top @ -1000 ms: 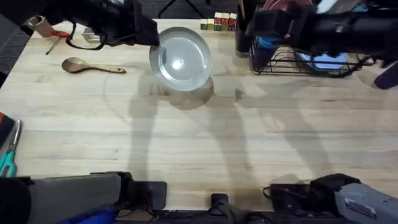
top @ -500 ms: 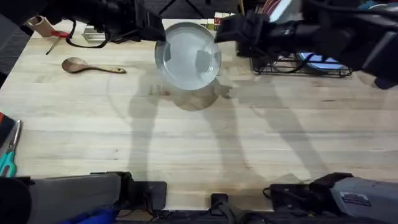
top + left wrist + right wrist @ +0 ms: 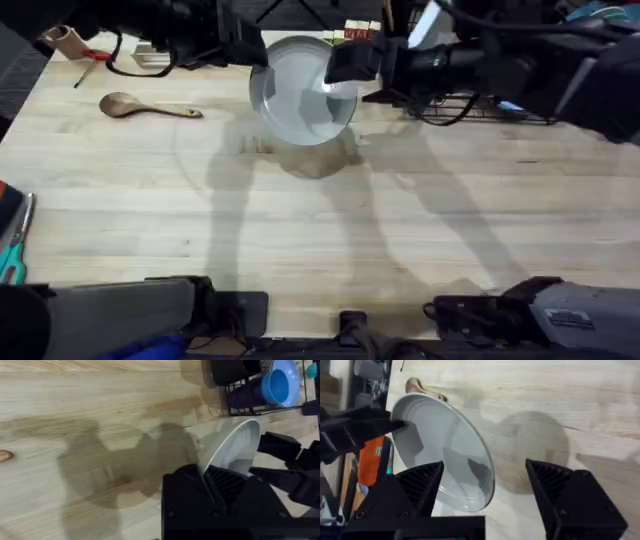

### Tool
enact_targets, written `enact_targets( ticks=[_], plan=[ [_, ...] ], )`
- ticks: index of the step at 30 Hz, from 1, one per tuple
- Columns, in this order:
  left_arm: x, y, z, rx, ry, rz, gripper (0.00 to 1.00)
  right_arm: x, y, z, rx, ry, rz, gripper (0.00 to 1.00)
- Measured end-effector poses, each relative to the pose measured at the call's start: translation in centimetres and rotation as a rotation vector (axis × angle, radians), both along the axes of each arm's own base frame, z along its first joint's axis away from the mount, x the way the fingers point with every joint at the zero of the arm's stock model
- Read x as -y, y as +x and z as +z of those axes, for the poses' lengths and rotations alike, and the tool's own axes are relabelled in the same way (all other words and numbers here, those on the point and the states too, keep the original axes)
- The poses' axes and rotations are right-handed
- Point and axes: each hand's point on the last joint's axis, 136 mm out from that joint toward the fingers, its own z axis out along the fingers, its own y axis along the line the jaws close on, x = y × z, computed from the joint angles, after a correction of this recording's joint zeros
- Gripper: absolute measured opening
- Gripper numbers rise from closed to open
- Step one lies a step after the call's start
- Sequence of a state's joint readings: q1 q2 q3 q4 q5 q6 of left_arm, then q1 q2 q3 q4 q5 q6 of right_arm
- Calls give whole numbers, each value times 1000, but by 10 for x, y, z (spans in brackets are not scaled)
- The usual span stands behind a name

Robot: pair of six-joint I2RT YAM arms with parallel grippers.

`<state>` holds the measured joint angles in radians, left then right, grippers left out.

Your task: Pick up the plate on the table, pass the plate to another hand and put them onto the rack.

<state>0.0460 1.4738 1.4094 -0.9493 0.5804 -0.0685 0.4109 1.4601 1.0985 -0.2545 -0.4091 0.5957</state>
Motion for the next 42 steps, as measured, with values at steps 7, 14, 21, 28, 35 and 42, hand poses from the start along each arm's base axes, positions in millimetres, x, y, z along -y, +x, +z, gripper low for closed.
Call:
enact_targets(
  ticks=[7, 14, 21, 28, 35, 42],
  plan=[
    [0, 0, 0, 0, 0, 0, 41, -4, 0, -9, -23, -8, 8, 796],
    [0, 0, 0, 0, 0, 0, 41, -4, 0, -9, -21, -8, 8, 454],
    [0, 0, 0, 1, 1, 1, 41, -4, 0, -9, -21, -9, 7, 102],
    [-2, 1, -1, 2, 7, 7, 41, -5, -1, -9, -23, -5, 11, 31],
    [-2, 1, -1, 2, 7, 7, 44, -5, 0, -8, 0, -18, 28, 30],
    [0, 1, 0, -1, -6, 4, 730, 3, 5, -8, 21, -32, 23, 30]
  ],
)
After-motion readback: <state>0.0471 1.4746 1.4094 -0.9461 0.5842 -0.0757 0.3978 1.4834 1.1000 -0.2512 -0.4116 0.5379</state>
